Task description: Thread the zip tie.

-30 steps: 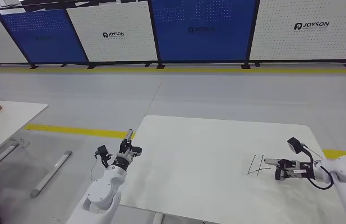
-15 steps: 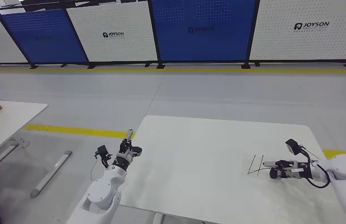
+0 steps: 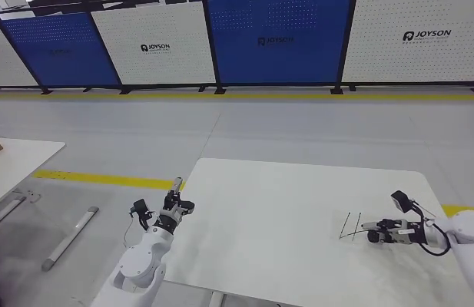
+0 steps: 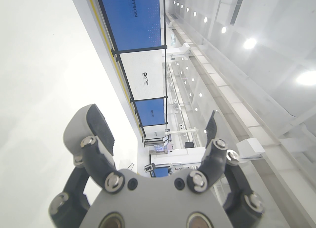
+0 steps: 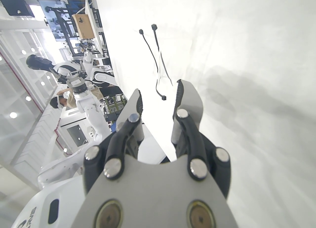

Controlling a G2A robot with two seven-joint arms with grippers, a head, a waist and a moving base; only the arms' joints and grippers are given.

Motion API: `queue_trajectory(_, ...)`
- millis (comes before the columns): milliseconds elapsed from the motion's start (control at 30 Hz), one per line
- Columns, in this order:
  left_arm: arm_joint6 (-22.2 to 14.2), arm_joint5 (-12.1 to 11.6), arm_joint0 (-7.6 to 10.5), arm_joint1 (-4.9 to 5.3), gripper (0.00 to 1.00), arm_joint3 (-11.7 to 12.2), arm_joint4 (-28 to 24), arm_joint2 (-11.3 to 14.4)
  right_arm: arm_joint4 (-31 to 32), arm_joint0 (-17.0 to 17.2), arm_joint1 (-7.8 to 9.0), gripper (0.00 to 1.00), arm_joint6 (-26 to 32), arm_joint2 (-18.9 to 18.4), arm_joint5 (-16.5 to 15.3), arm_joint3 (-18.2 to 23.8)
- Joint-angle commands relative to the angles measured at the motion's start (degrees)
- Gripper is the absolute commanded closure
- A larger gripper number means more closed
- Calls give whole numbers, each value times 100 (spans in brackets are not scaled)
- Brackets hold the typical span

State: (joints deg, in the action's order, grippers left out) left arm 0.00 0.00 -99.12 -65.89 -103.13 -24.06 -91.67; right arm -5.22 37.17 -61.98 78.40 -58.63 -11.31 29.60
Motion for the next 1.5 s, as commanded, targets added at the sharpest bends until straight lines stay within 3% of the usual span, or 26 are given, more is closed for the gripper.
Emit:
queue_trajectory(0, 0, 0, 0, 0, 0, 0, 0, 0, -18, -21, -8, 72, 18, 7, -36, -53)
queue_trajectory(133, 0, 0, 0, 0, 0, 0, 0, 0, -51, -59, -20, 84, 66, 18, -85, -142)
queue_trajectory(233, 0, 0, 0, 0, 0, 0, 0, 0, -69, -81, -31, 100, 89, 30, -115, -186)
queue_trajectory(567, 0, 0, 0, 0, 0, 0, 0, 0, -380, -49, -19, 100, 124, 31, -426, -282)
queue_trajectory(833, 0, 0, 0, 0, 0, 0, 0, 0, -961, 81, 186, 100, 124, 22, -712, -141)
queue_trajectory(967, 0, 0, 0, 0, 0, 0, 0, 0, -1461, 271, 339, 100, 124, 19, -817, 284)
queue_trajectory(1200, 0, 0, 0, 0, 0, 0, 0, 0, -2468, 1046, 917, 100, 124, -225, -817, 1892)
queue_trajectory(1467, 0, 0, 0, 0, 0, 0, 0, 0, -2468, 1046, 917, 100, 124, -225, -817, 1892)
